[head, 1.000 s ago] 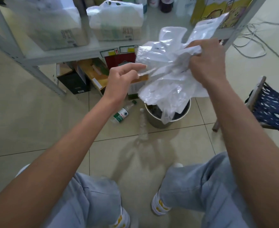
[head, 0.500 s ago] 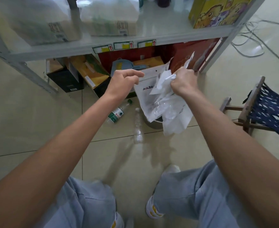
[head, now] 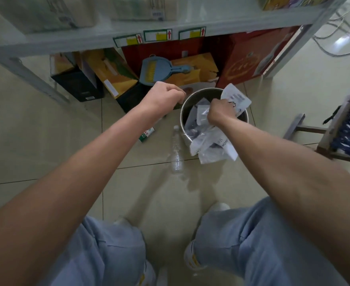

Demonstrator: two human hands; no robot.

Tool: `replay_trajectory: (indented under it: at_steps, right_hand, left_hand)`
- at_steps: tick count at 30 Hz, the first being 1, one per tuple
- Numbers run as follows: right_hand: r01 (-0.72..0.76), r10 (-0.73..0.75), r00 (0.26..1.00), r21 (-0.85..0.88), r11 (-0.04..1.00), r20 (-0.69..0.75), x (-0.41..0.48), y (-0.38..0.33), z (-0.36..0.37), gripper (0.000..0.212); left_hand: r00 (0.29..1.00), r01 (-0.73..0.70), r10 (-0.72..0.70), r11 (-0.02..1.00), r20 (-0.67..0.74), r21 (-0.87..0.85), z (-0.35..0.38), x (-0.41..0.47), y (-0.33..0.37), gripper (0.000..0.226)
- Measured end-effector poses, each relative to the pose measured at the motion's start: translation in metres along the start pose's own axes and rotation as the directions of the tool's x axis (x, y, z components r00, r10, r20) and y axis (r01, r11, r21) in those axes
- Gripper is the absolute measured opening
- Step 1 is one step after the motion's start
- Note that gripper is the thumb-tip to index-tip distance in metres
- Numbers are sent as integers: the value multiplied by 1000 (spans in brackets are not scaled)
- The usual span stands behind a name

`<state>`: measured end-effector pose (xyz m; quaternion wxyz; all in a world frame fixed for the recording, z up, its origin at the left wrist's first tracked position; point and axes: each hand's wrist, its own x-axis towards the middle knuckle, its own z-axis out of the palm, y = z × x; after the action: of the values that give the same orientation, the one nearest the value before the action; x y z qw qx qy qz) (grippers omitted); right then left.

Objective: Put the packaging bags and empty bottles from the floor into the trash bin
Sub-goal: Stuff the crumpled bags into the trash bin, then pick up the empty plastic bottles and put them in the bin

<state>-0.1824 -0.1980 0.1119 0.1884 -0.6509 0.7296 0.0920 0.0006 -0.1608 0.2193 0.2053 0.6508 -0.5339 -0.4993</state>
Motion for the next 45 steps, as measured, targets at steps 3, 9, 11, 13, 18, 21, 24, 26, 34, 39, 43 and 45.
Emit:
replay_trajectory:
  at_steps: [3, 9, 11, 13, 18, 21, 24, 26, 34, 39, 43, 45]
  right_hand:
    - [84, -80, 996, -139, 987, 35, 2, -13, 16, 30]
    - [197, -164, 978, -309, 930, 128, 13, -26, 55, 32]
    - [208, -171, 973, -274, 939, 153, 21, -26, 60, 31]
    - [207, -171, 972, -242, 948, 162, 29, -27, 63, 32]
    - [219, -173, 966, -253, 942, 193, 42, -31, 69, 33]
    - [194, -125, 967, -317, 928, 224, 41, -38, 53, 47]
    - [159, -58, 955, -337, 928, 292, 34, -47, 18, 67]
    - [169, -50, 934, -315, 934, 353, 27, -53, -11, 70]
    - [242, -238, 966, -25, 970, 101, -38, -83, -89, 29]
    - [267, -271, 962, 132, 955, 14, -100, -94, -45, 26]
    - [285, -301, 948, 145, 947, 102, -98, -116, -20, 33]
    - [297, -309, 945, 112, 948, 106, -89, -119, -10, 33]
  left_hand:
    - [998, 59, -60, 997, 16, 45, 2, 11, -7, 27]
    - [995, 94, -95, 993, 16, 71, 8, 28, -10, 24]
    - [996, 80, -82, 994, 30, 70, 9, 29, -9, 21]
    - [996, 77, -80, 994, 38, 80, 8, 29, -10, 20]
    - [995, 94, -98, 990, 25, 108, 6, 32, -13, 27]
    - [995, 89, -93, 991, 39, 98, 3, 32, -11, 26]
    - [994, 89, -94, 991, 53, 96, -4, 29, -9, 26]
    - [994, 83, -90, 991, 60, 109, -9, 26, -8, 26]
    - [993, 80, -93, 980, 67, 181, -23, 8, -25, 25]
    - [959, 197, -266, 870, 95, 451, -10, -1, -73, 23]
    - [929, 217, -349, 783, 124, 582, 13, -3, -122, 37]
    - [915, 204, -373, 753, 151, 626, 30, 2, -154, 38]
